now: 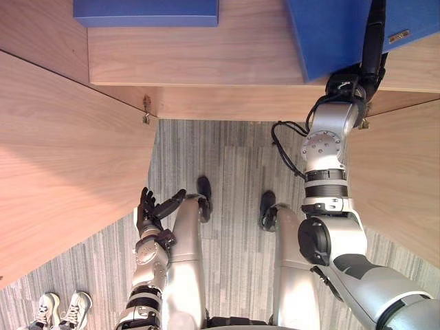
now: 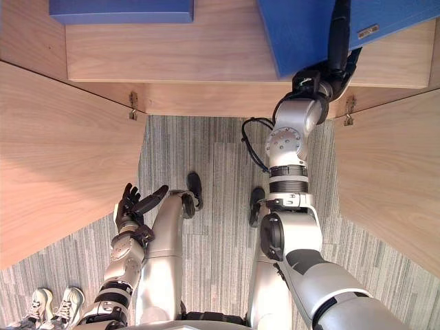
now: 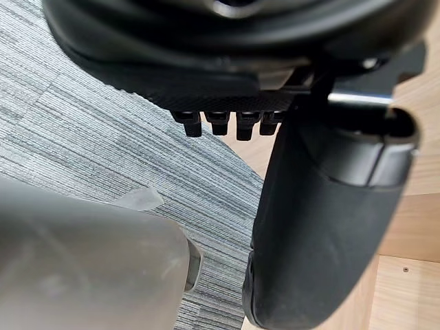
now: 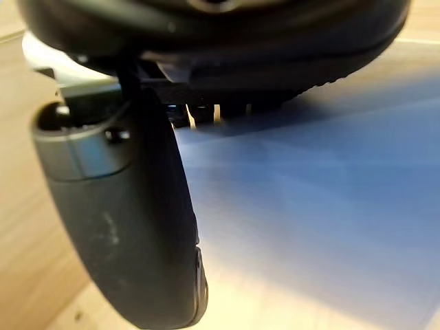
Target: Walk over to the cabinet, pick up the folder, carry it to the office cabinet, place the folder inside the office cabinet, then close the office cabinet door
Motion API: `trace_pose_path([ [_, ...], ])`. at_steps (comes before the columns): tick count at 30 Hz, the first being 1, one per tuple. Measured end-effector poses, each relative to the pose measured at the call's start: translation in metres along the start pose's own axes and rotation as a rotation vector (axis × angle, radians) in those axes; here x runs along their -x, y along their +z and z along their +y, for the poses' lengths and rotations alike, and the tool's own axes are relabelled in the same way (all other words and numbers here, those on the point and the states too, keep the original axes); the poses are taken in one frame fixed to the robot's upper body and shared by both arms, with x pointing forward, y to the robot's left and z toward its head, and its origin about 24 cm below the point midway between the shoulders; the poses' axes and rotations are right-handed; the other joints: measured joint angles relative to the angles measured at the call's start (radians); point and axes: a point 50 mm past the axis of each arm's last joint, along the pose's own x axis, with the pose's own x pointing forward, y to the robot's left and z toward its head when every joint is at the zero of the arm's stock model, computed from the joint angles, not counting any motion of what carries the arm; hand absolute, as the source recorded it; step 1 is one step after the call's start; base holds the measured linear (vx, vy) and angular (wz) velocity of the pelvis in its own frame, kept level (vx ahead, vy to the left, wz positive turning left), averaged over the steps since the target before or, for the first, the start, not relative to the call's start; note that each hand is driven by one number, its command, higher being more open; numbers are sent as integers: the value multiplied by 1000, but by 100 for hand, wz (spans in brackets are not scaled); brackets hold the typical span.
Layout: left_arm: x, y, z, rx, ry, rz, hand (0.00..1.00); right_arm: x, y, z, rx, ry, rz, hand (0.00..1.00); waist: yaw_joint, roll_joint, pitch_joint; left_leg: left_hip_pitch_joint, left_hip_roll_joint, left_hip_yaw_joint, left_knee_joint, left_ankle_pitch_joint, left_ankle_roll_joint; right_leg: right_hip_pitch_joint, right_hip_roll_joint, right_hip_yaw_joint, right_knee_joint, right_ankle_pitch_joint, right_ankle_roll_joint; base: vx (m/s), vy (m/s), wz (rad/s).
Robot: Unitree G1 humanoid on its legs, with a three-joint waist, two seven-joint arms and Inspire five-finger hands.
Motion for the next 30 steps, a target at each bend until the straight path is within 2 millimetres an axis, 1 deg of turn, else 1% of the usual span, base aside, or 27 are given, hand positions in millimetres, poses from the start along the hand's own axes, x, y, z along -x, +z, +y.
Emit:
trace_pose_path([
  [2,0,-1,-1,4,-1,3,100,2,-4,9,74,90,10,100,0,6,-4,0,2,1,-2,0,0,1,2,0,-4,0,0,0,0,0],
  [6,0,-1,-1,7,-1,2,100,9,-16,19,188,212,56,100,0,6,-4,3,8,1,-3,0,0,4,8,-1,-10,1,-1,1,-14,-2],
  [8,0,-1,-1,16,0,5,100,11,-22,24,278,290,79,100,0,6,-4,9,10,1,-7,0,0,13,11,-2,-17,3,-3,0,0,0],
  [9,0,-1,-1,17,-1,7,100,12,-24,24,302,307,87,100,0,6,-4,13,11,1,-8,0,0,16,11,-3,-20,3,-3,0,0,0],
  [12,1,-5,0,20,-10,21,100,12,-38,17,461,383,145,100,-2,6,-10,30,17,1,-19,0,0,37,17,-6,-40,9,-5,-6,-16,-3],
  [15,-1,-8,0,10,-26,37,100,9,-42,15,614,474,163,100,-5,6,-12,50,15,15,-47,10,2,53,15,-3,-63,21,-5,-4,-20,-1],
  [16,-1,-8,0,9,-26,40,100,8,-42,15,624,480,168,100,-5,6,-12,54,15,17,-51,11,2,56,15,-2,-68,23,-5,0,0,0],
  [17,-1,-12,1,4,-24,54,100,6,-43,13,680,506,174,0,-8,6,-13,64,15,21,-70,18,2,66,15,-3,-87,32,-5,0,0,0],
  [20,0,-17,1,-24,-50,75,100,0,-41,3,844,563,182,0,-12,5,-31,75,12,25,-104,31,2,81,13,-9,-123,46,-4,7,-9,2],
  [21,0,-18,1,-33,-55,79,100,-2,-39,2,875,571,183,0,-13,5,-31,79,11,25,-108,33,2,85,12,-10,-127,47,-3,16,-16,6],
  [23,1,-20,2,-43,-70,89,100,-8,-35,-6,991,599,181,0,-18,4,-31,92,6,25,-120,34,4,99,6,-15,-139,48,-2,16,-17,8],
  [26,0,-21,3,-64,-80,95,100,-13,-32,-15,1078,605,182,0,-19,4,-31,100,5,27,-126,35,4,113,0,-23,-147,48,-2,25,-19,6],
  [30,1,-24,4,-81,-88,108,100,-13,-33,-22,1104,609,204,0,-18,3,-32,110,5,36,-135,35,4,123,-4,-23,-157,50,0,4,-5,1],
])
